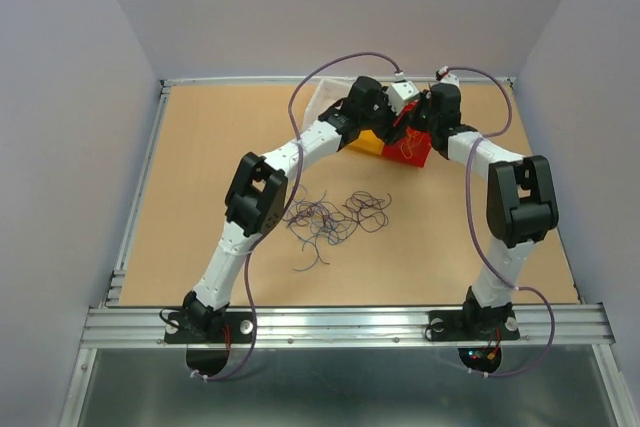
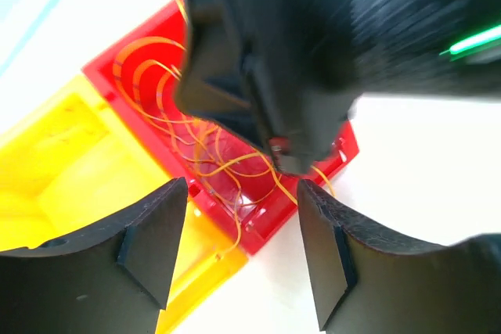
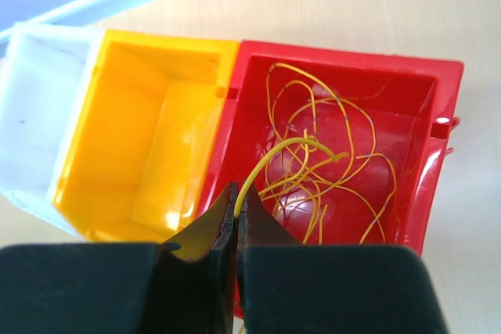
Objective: Untangle the cables
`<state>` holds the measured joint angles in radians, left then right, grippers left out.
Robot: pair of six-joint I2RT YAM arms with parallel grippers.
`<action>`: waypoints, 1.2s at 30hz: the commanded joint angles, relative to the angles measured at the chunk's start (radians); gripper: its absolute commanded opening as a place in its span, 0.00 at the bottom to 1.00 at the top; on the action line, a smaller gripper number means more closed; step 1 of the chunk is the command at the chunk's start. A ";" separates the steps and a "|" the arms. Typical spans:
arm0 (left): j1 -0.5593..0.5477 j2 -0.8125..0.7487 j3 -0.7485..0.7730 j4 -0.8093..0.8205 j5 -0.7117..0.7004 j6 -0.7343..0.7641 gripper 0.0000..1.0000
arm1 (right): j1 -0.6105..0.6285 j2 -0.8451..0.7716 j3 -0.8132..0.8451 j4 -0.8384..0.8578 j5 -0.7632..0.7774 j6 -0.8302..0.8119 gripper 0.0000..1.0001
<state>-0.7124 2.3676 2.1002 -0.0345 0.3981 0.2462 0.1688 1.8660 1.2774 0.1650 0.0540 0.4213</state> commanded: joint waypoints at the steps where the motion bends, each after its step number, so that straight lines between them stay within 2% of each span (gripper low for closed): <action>1: -0.005 -0.185 -0.067 0.050 -0.024 0.018 0.71 | -0.005 0.058 0.060 -0.012 -0.019 0.027 0.00; 6: -0.001 -0.371 -0.227 0.071 -0.054 0.033 0.72 | -0.006 0.162 0.120 -0.086 0.010 0.031 0.00; 9: 0.005 -0.494 -0.388 0.079 -0.086 0.059 0.72 | -0.006 0.232 0.219 -0.162 0.026 0.028 0.01; 15: 0.036 -0.736 -0.636 0.082 -0.159 0.108 0.77 | 0.000 0.256 0.249 -0.239 0.096 0.019 0.03; 18: 0.080 -0.861 -0.799 0.136 -0.156 0.110 0.80 | 0.001 0.222 0.241 -0.242 0.101 0.005 0.15; 19: 0.094 -0.924 -0.880 0.175 -0.165 0.107 0.81 | 0.001 0.193 0.241 -0.245 0.101 -0.001 0.22; 24: 0.192 -1.076 -1.077 0.246 -0.153 0.088 0.82 | 0.008 0.105 0.249 -0.262 0.104 -0.013 0.38; 27: 0.209 -1.152 -1.141 0.275 -0.153 0.090 0.83 | 0.012 0.055 0.241 -0.277 0.107 -0.018 0.43; 31: 0.211 -1.200 -1.229 0.291 -0.197 0.088 0.84 | 0.026 -0.017 0.179 -0.280 0.119 -0.027 0.58; 36: 0.214 -1.182 -1.264 0.303 -0.238 0.071 0.84 | 0.058 -0.120 0.062 -0.295 0.144 -0.042 0.63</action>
<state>-0.4976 1.1896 0.8604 0.2047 0.2008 0.3305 0.1959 1.8160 1.4258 -0.1127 0.1631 0.4023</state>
